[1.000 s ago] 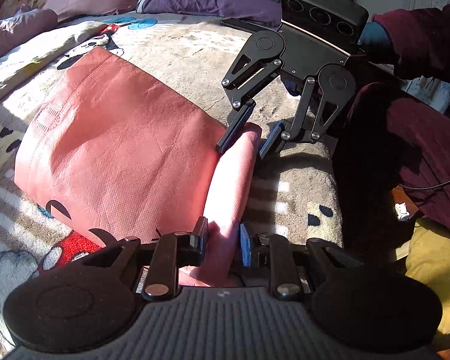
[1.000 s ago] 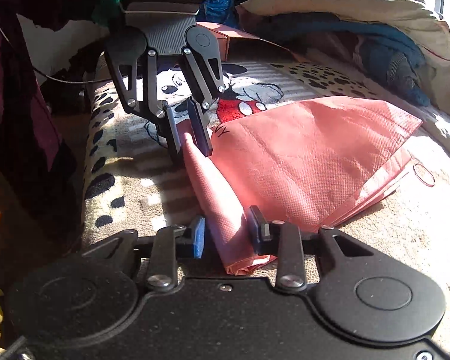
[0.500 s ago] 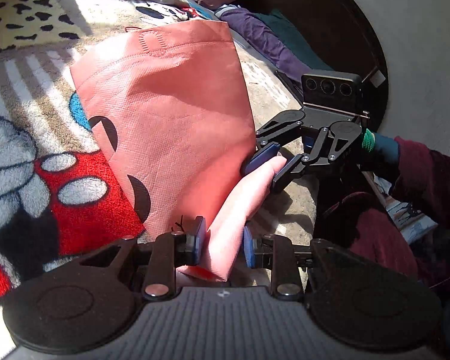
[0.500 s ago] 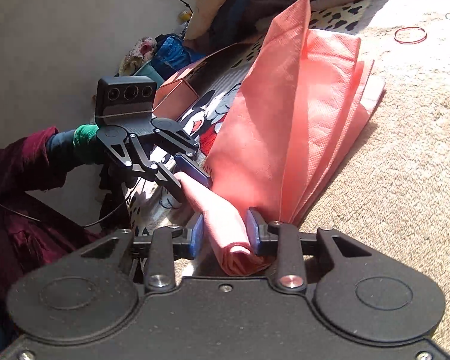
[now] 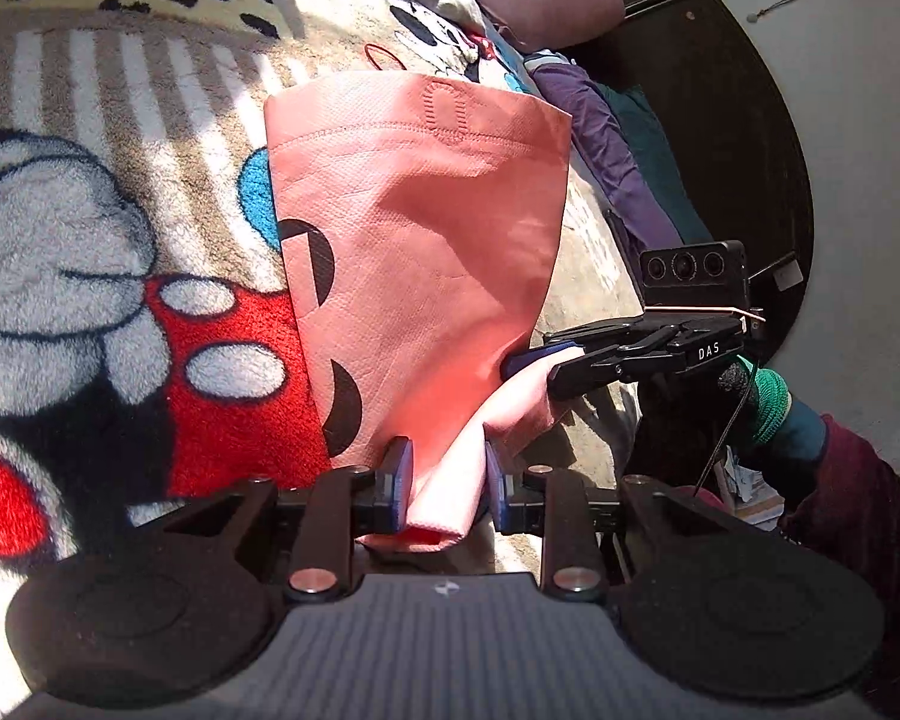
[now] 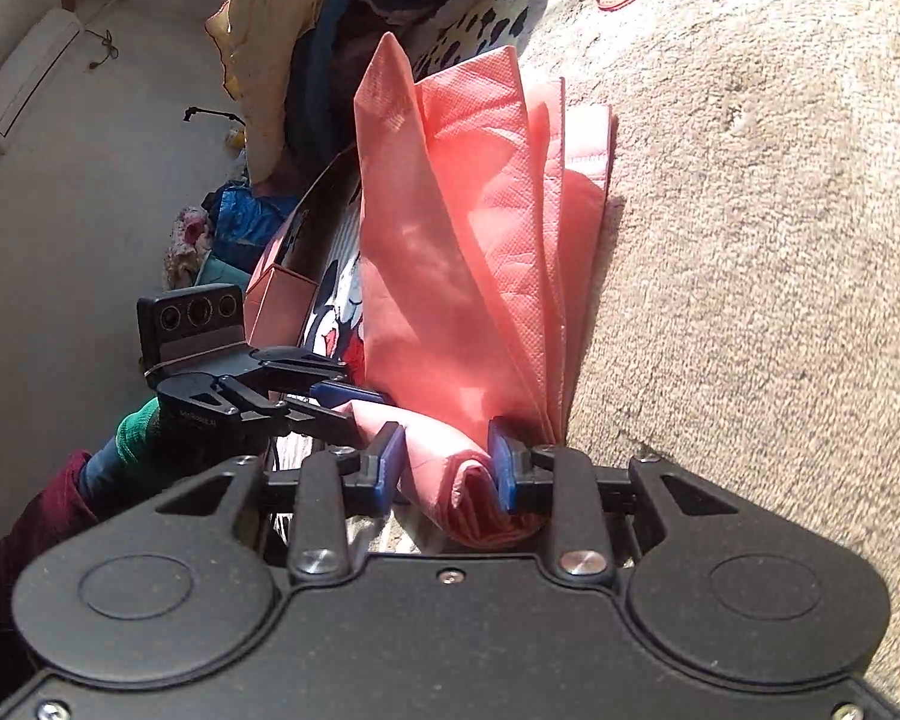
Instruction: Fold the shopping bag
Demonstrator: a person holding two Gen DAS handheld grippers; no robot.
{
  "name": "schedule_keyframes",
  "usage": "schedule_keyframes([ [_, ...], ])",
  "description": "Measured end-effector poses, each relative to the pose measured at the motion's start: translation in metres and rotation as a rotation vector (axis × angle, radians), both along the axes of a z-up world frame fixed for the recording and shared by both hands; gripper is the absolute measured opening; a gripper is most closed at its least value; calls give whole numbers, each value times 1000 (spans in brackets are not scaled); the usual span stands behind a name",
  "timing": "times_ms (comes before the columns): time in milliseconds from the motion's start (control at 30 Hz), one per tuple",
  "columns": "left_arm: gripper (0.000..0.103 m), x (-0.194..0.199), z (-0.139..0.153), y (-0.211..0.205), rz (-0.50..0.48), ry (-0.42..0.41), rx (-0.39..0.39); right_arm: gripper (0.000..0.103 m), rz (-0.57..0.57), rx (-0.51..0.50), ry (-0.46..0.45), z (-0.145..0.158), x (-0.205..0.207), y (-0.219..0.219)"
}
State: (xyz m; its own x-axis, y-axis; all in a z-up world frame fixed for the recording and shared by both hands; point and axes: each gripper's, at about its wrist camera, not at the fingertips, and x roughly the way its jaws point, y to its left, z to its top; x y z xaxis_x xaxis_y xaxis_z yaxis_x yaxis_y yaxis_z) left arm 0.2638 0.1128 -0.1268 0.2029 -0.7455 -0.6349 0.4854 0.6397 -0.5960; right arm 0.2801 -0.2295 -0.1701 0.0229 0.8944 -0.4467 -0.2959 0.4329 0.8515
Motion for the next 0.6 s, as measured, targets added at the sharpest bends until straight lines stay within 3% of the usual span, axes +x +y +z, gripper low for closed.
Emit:
schedule_keyframes([
  [133, 26, -27, 29, -24, -99, -289, 203, 26, -13, -18, 33, -2, -1, 2],
  [167, 26, -38, 38, -33, -150, -388, 273, 26, -13, -24, 38, -3, -1, 2],
  [300, 27, -89, 62, -68, -376, -785, 430, 26, -15, -34, 62, -2, 2, 3],
  [400, 27, -107, 44, -104, -578, -927, 583, 26, -17, -30, 77, -3, 5, 0],
  [433, 27, -108, 32, -113, -581, -960, 677, 26, -17, -28, 79, -3, 5, -1],
  [467, 27, -108, 22, -116, -600, -968, 708, 26, -19, -24, 82, -4, 5, -1],
  [600, 29, -102, 14, -114, -604, -978, 698, 25, -26, -13, 83, -4, 9, -4],
])
